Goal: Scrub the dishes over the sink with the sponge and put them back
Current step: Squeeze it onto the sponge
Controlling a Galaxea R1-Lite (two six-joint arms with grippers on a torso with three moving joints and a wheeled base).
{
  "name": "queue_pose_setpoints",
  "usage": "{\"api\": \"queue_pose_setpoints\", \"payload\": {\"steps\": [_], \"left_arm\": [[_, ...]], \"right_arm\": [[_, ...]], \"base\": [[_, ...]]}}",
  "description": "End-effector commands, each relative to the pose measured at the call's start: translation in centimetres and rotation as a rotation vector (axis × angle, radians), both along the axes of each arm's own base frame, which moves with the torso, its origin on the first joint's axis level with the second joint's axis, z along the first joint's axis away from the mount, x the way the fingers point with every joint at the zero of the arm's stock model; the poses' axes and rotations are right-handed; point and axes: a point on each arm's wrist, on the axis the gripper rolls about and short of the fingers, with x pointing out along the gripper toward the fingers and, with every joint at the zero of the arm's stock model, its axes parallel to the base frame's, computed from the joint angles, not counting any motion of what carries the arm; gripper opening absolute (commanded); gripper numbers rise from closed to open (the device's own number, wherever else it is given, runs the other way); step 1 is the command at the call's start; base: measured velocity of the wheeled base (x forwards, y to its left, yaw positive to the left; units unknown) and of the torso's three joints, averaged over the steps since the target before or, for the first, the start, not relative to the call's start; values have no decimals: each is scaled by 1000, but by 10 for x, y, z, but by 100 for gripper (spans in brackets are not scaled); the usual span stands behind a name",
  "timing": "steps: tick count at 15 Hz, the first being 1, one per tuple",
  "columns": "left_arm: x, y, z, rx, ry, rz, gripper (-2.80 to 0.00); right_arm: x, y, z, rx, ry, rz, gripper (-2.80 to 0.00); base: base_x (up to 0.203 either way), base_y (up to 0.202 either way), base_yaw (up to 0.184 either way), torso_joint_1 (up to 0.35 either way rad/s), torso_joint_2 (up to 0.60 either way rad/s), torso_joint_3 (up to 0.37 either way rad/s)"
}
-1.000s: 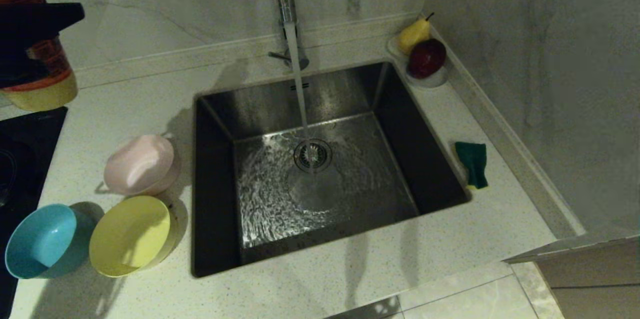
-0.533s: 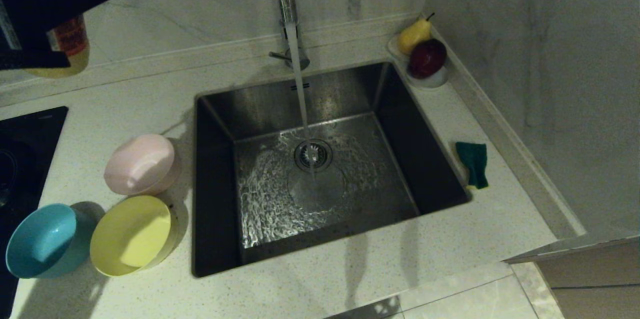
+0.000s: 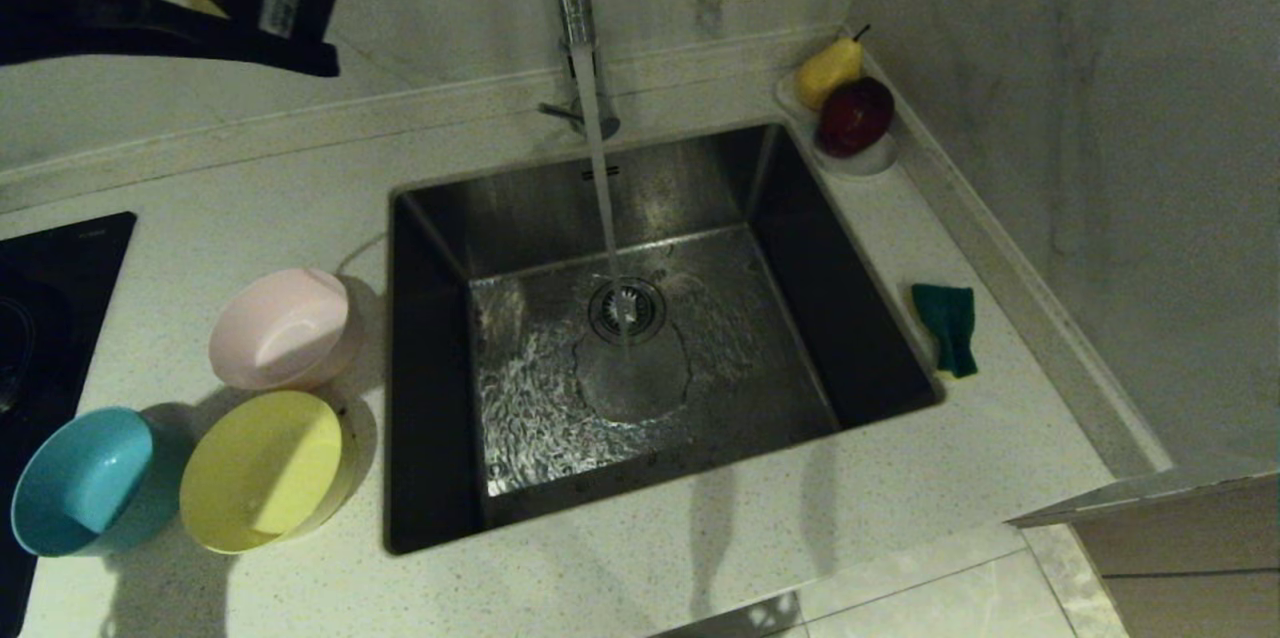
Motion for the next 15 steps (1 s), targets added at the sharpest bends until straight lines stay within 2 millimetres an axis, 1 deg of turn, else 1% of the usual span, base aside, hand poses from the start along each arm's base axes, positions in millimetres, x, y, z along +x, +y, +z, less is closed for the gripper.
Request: {"api": "queue_pose_setpoints", "payload": {"steps": [1, 3, 5, 6, 7, 11, 15], "left_arm": [[18, -45, -13, 31, 21, -21, -280], [17, -75, -17, 31, 17, -29, -280], [16, -94, -21, 51, 19, -23, -280], [15, -97, -20, 57, 16, -17, -280], [16, -105, -23, 71, 24, -7, -280], [19, -136, -46, 182, 51, 1, -280], [24, -166, -65, 186, 70, 31, -280]], "right_arm": [[0, 0, 0, 0, -1, 1, -280], [0, 0, 0, 0, -1, 1, -280], [0, 0, 0, 0, -1, 1, -280], [0, 0, 0, 0, -1, 1, -280], [0, 0, 0, 0, -2, 1, -280], [0, 0, 0, 0, -1, 1, -280], [0, 0, 0, 0, -1, 1, -280]], "base": [[0, 0, 0, 0, 0, 0], [0, 0, 0, 0, 0, 0], [0, 0, 0, 0, 0, 0], [0, 0, 0, 0, 0, 0], [0, 0, 0, 0, 0, 0], [0, 0, 0, 0, 0, 0], [0, 0, 0, 0, 0, 0]]}}
